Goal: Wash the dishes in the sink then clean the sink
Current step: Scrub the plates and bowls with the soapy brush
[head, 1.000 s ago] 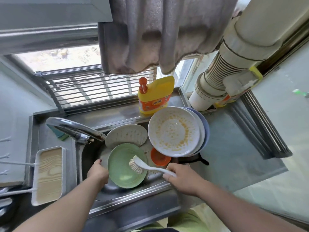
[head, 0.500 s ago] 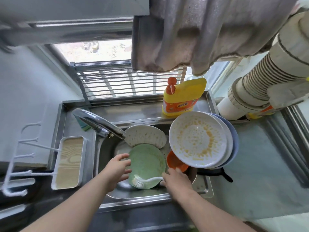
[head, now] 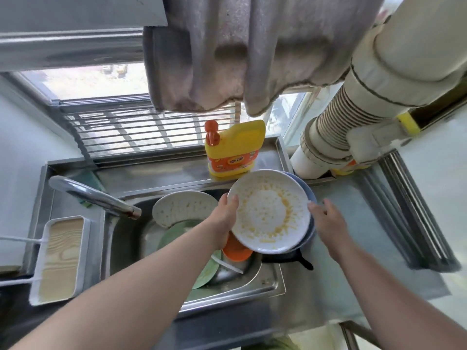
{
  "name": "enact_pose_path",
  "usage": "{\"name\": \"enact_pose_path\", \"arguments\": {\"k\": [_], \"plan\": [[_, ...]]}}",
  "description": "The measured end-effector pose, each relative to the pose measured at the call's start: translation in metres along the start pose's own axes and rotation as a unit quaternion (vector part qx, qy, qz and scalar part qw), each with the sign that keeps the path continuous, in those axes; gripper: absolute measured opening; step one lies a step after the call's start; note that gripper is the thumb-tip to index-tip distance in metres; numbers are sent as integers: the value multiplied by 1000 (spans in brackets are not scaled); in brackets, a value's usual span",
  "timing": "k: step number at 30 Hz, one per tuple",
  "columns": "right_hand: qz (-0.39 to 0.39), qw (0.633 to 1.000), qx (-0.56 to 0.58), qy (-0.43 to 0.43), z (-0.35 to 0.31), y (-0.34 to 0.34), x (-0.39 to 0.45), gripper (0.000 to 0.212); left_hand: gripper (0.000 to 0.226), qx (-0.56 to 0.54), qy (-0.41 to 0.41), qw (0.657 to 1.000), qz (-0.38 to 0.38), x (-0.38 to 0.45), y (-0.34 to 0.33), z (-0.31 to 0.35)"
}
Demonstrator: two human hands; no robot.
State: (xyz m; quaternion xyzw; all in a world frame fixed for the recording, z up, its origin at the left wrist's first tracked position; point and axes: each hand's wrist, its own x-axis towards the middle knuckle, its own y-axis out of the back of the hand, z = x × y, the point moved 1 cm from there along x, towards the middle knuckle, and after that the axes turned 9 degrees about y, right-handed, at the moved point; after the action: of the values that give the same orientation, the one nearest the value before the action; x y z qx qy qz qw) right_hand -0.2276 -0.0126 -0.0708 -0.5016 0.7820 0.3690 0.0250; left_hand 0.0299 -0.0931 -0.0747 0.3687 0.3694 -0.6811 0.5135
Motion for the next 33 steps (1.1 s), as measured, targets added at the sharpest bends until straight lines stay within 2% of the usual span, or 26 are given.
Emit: {"name": "enact_pose_path", "arguments": {"k": [3,6,9,11,15,18,22,24,27,30,33], "plan": [[-94,982,146,-69,0,-13,13,29,44,-9,3,1000,11,10,-13,-6],[-96,971,204,-81,-3,-13,15,29,58,-66,38,996,44,18,-17,-10],[-64,981,179,-39,-6,-12,6,18,50,-154,88,983,42,8,-18,-14],[-54,985,161,17,-19,-12,-13,17,54,-203,86,975,42,-2,-14,-18],[-56,986,86,135,-45,-23,-63,33,74,-262,95,960,37,-15,12,-32],[-63,983,40,170,-48,-56,-95,39,84,-292,116,949,34,-18,49,-51],[-138,984,18,109,-33,-132,-114,54,83,-341,102,932,69,-12,117,-85],[-183,981,24,60,-25,-170,-113,49,79,-338,108,929,101,-8,151,-102],[-256,966,27,5,-10,-219,-103,47,64,-289,110,936,170,3,190,-121],[-280,958,34,-52,9,-254,-88,51,30,-230,80,945,218,13,202,-124],[-295,952,14,-77,29,-277,-70,55,28,-189,78,954,219,32,208,-130]]}}
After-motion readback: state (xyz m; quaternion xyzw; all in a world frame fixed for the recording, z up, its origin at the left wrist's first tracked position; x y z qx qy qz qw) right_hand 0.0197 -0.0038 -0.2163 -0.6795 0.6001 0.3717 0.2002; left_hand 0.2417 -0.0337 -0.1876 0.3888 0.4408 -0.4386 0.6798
